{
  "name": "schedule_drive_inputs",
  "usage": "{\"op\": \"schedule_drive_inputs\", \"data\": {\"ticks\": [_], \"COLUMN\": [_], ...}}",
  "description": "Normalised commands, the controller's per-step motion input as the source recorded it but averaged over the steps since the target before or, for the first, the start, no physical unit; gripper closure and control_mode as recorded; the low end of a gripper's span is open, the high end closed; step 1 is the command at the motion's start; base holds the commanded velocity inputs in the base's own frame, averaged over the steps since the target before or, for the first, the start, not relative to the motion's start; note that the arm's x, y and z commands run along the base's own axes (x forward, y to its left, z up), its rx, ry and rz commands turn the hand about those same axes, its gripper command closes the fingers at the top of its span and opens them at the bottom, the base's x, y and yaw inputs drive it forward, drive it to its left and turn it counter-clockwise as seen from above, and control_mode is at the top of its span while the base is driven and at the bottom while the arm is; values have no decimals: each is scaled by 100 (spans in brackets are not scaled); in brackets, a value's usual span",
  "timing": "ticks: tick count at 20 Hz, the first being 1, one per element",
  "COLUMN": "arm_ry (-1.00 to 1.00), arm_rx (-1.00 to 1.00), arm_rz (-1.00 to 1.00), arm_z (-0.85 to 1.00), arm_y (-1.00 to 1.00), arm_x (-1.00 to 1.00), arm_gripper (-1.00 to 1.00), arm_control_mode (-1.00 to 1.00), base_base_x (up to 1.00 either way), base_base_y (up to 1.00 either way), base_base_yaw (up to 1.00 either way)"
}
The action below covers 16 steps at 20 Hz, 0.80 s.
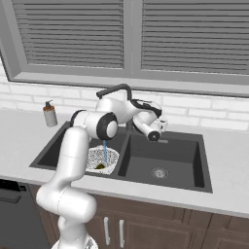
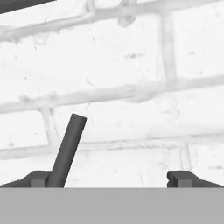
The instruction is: Put the colander in the sink, put the kiwi in the colander, and turn on the sink faucet and pour water over the colander.
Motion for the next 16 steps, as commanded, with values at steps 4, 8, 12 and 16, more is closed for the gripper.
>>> {"op": "schedule_drive_inputs", "data": {"ticks": [4,8,12,16], "arm_ry": [1,1,1,0], "arm_rx": [3,3,1,0], "arm_rz": [0,0,0,0], "arm_z": [0,0,0,0], "arm_y": [-61,-61,-52,-42], "arm_x": [0,0,0,0], "arm_gripper": [-100,-100,-100,-100], "arm_control_mode": [-100,-100,-100,-100], "base_base_x": [0,0,0,0], "base_base_y": [0,0,0,0], "base_base_yaw": [0,0,0,0]}}
